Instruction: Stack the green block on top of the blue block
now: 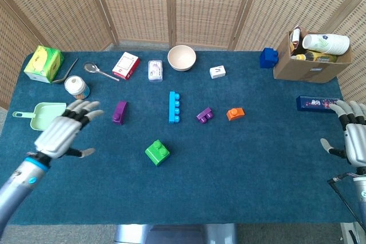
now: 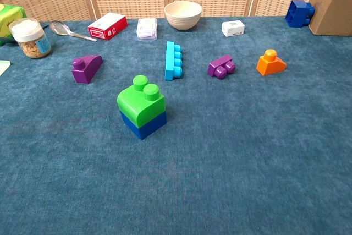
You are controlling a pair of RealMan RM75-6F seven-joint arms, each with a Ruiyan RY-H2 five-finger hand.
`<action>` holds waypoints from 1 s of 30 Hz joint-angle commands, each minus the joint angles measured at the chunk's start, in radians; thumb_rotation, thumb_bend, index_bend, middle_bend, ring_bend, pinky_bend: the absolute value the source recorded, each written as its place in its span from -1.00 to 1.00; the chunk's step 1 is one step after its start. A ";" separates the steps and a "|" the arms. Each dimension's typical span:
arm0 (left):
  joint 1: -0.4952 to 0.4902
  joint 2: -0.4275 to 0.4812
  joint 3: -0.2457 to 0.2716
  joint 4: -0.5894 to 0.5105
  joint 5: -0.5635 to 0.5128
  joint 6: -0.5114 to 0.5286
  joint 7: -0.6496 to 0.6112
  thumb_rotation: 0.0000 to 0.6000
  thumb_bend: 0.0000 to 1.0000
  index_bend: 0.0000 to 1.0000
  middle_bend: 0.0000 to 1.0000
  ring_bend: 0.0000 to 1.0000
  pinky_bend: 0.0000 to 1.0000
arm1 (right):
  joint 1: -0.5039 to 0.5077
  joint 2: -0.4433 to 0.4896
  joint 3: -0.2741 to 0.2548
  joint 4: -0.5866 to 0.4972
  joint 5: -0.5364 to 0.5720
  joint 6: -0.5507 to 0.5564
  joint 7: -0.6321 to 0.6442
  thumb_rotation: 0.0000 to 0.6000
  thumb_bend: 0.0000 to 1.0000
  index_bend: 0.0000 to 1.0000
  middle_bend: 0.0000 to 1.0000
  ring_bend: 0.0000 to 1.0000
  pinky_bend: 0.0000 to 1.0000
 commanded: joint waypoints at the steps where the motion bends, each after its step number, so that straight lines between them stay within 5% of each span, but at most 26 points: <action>1: 0.106 0.045 0.048 0.022 0.036 0.094 -0.069 0.86 -0.51 -0.71 -0.93 -1.00 -1.00 | 0.000 -0.015 0.000 -0.001 0.017 0.009 -0.037 0.95 -0.53 -0.69 -0.74 -1.00 -1.00; 16: 0.425 0.002 0.109 0.159 0.074 0.385 -0.174 0.89 -0.51 -0.64 -0.85 -1.00 -1.00 | -0.023 -0.061 -0.036 -0.034 -0.014 0.040 -0.089 0.96 -0.53 -0.67 -0.73 -1.00 -1.00; 30: 0.476 -0.058 0.065 0.172 0.120 0.417 -0.162 0.93 -0.51 -0.61 -0.84 -1.00 -1.00 | -0.040 -0.060 -0.063 -0.050 -0.060 0.042 -0.073 0.95 -0.53 -0.67 -0.73 -1.00 -1.00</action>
